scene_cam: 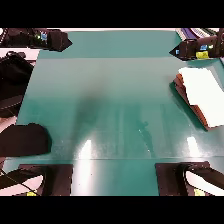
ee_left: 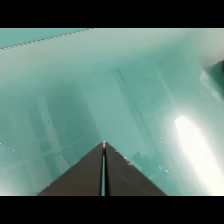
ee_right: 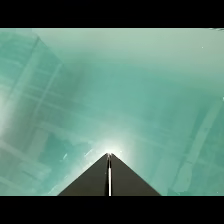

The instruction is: Fold the shirts.

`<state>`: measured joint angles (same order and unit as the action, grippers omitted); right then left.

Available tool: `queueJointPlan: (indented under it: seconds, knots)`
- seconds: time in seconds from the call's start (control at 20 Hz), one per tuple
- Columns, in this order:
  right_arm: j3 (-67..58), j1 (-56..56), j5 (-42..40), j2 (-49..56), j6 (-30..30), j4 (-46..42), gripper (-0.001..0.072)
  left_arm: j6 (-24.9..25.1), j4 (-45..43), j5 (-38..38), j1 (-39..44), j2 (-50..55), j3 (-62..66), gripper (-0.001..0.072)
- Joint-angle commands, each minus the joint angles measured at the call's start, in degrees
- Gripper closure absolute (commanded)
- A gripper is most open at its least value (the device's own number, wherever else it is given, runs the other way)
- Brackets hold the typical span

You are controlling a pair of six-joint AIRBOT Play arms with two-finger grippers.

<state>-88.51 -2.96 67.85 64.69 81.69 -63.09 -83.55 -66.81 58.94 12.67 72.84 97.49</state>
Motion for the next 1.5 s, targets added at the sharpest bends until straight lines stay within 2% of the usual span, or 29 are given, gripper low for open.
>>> queueJointPlan:
  seconds: [0.0,0.65,0.75,0.85,0.9,1.0,1.15,1.35,1.4,1.45]
  knots:
    - [-0.1,0.0,0.1,0.0,0.0,0.0,0.0690,0.0,0.0,0.0,0.0,0.0,0.0,0.0680]
    - [-0.1,0.0,0.8,0.0,0.0,0.0,0.0690,0.0,0.0,-0.5,0.0,0.0,0.0,0.0680]
    - [-0.1,0.0,0.9,0.0,0.0,0.0,0.0690,0.0,0.0,-1.9,0.0,0.0,0.0,0.0679]
    - [-0.1,0.0,0.9,0.0,0.0,0.0,0.0690,-0.3,-0.6,-7.5,-0.2,0.0,0.0,0.0680]
    - [-0.1,0.0,0.9,0.0,0.0,0.1,0.0690,0.0,-1.3,-7.1,-1.3,-0.8,0.0,0.0680]
    - [-0.1,0.0,1.1,0.0,0.0,0.1,0.0690,0.0,-7.7,-1.4,-5.2,-3.9,0.0,0.0680]
    - [-0.1,0.0,1.0,0.0,0.0,0.0,0.0690,0.0,-18.9,16.1,-13.4,-9.1,-3.4,0.0680]
    - [-0.1,0.0,0.9,0.0,0.0,0.0,0.0690,-0.7,-20.0,23.9,-23.1,-16.9,-23.4,0.0676]
    - [-0.1,0.0,0.8,0.0,0.0,0.1,0.0690,-0.8,-20.6,25.0,-24.4,-17.8,-29.9,0.0428]
    - [-0.1,0.0,0.8,0.0,0.0,0.1,0.0690,-2.3,-21.9,25.1,-25.2,-18.6,-35.7,0.0066]
